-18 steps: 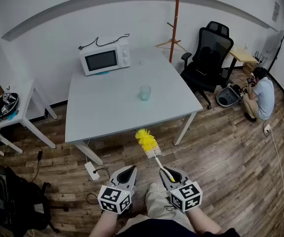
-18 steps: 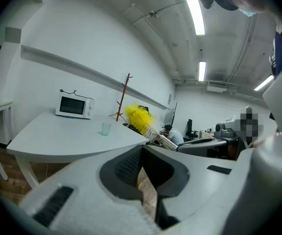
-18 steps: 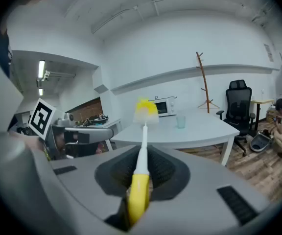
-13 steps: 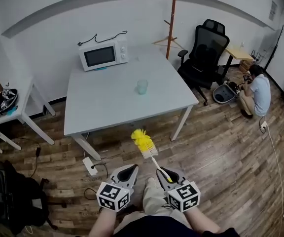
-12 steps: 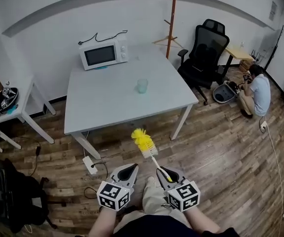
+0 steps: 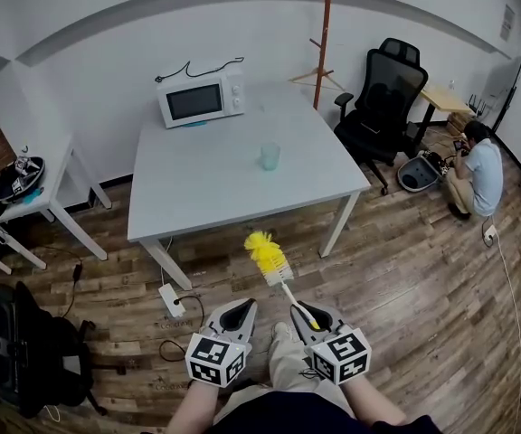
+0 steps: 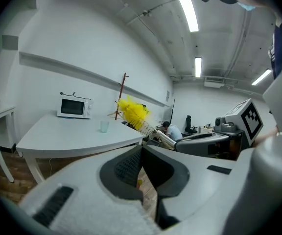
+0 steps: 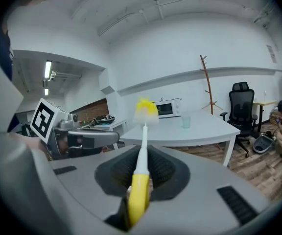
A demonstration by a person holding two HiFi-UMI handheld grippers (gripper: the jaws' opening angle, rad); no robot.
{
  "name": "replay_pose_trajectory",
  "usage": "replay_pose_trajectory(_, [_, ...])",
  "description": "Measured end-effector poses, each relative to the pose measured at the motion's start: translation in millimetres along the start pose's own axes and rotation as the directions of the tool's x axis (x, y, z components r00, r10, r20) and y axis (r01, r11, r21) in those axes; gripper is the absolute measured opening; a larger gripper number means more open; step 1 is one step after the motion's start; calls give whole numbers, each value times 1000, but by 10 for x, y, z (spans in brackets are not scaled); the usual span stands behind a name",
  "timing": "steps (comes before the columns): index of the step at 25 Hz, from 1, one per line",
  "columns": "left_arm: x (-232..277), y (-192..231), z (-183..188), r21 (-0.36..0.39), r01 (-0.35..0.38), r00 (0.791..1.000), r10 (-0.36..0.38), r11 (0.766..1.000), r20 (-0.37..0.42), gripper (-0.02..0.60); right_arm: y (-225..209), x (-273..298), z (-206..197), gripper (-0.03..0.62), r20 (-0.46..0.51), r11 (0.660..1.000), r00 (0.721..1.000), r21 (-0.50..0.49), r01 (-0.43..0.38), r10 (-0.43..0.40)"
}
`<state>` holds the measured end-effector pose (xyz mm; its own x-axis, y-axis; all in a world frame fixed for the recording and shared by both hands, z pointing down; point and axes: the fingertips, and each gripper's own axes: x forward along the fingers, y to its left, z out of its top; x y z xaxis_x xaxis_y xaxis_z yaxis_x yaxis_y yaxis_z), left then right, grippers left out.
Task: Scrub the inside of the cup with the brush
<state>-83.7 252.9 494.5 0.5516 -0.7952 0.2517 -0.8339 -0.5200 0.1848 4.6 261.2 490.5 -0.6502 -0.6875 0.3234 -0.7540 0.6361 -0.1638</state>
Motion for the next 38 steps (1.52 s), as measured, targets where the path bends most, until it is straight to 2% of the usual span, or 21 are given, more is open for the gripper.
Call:
replay_pose_trajectory(5, [168,242,25,-45,-32,999,33,998,15,17,-141,183,49,51,-14,1000,1000,-29,3,-3])
replay_pose_trajectory(8, [358,371,67,-73,-21,1000,22,997,18,18,-301,343,95,51,-28,1000,1000,-27,-2,1])
replay_pose_trajectory(13, [757,573,200,-39,-11,1000,12,999,15,17,-654,676,266,51,-31,1000,1000,-19,1,-2])
replay_pose_trajectory(20, [1242,925,405,-72,-73,997,75,995,27,18,-1130,1121,589,51,-38,999,999,-43,-33,31])
replay_pose_trajectory(32, [2088,1481,679,-64,-180,982,183,982,45,18,-1894,1805,930,51,-46,994,995,-62,-89,86])
replay_pose_trajectory(38, [2320,1624,781,-57,-190,981,192,980,36,20,-2102,1957,1036,51,-36,996,996,-46,-79,77])
